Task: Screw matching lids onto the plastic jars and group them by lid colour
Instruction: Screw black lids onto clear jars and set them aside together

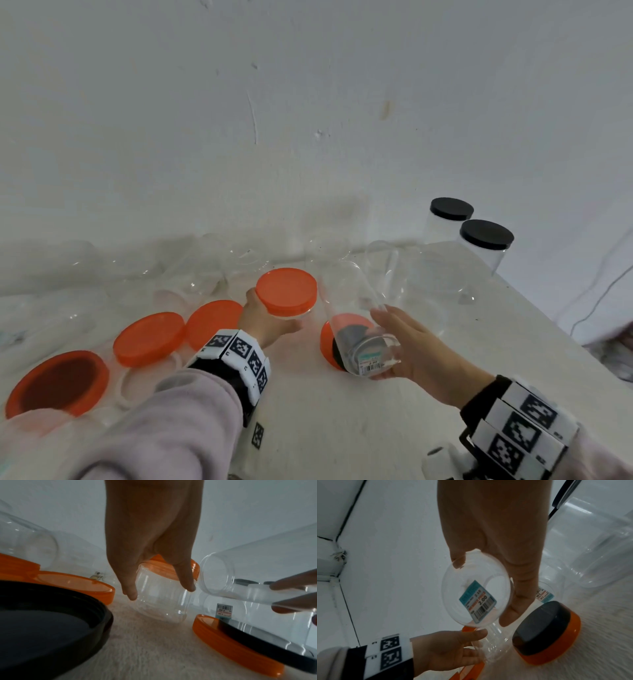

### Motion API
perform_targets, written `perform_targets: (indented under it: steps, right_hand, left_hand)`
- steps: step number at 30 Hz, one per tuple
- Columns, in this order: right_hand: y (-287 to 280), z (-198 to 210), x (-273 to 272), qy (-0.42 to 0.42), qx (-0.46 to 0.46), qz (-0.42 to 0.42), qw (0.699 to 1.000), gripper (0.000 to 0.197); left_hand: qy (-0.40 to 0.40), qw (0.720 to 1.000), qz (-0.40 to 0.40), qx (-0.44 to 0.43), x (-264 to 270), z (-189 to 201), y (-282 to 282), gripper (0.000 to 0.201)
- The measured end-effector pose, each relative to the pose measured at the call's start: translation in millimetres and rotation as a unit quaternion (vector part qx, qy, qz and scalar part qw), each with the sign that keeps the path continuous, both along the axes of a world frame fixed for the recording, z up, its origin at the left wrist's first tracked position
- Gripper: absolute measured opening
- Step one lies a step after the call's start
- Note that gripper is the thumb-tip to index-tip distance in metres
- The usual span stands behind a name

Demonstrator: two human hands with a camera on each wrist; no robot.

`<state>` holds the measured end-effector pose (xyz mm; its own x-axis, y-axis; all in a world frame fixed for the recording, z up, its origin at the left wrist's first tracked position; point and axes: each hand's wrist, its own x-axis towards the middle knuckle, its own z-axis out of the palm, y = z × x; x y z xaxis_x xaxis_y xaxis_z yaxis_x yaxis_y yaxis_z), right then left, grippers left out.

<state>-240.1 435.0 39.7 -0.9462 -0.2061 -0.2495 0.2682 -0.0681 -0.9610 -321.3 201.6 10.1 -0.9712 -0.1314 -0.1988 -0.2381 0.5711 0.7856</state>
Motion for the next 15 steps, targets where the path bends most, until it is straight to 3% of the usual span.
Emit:
perform_targets:
  steps: [4,7,10,13,15]
  right_hand:
    - [2.0,-8.5,0.5,-0.013,-0.043,0.003,0.999,0.055]
    - [2.6,-13.8,0.8,-0.03,-0.082,0.025,0.996,0.03]
    - [0.4,-18.1,4.1,-0.054,-0.11,0.057,0.991,0.015]
    - [-3.4,-22.9,7.6,-0.072,-0.102,0.092,0.988,0.035]
    - [-8.6,-23.5,10.4,-0.095,-0.092,0.1,0.986,0.056]
  left_hand:
    - [-0.007,0.996,-0.027,-0.09,1.1,2.9,-0.4,0.082]
    - [-0.007,0.986,-0.076,-0.151,3.7,7.4,-6.8,0.063]
    - [-0.006,0.954,-0.159,-0.254,11.9,12.0,-19.4,0.05]
    - [-0.036,0.92,-0.201,-0.335,25.5,10.5,-37.5,0.057]
    - [-0.077,0.9,-0.209,-0.375,34.6,5.1,-50.3,0.08]
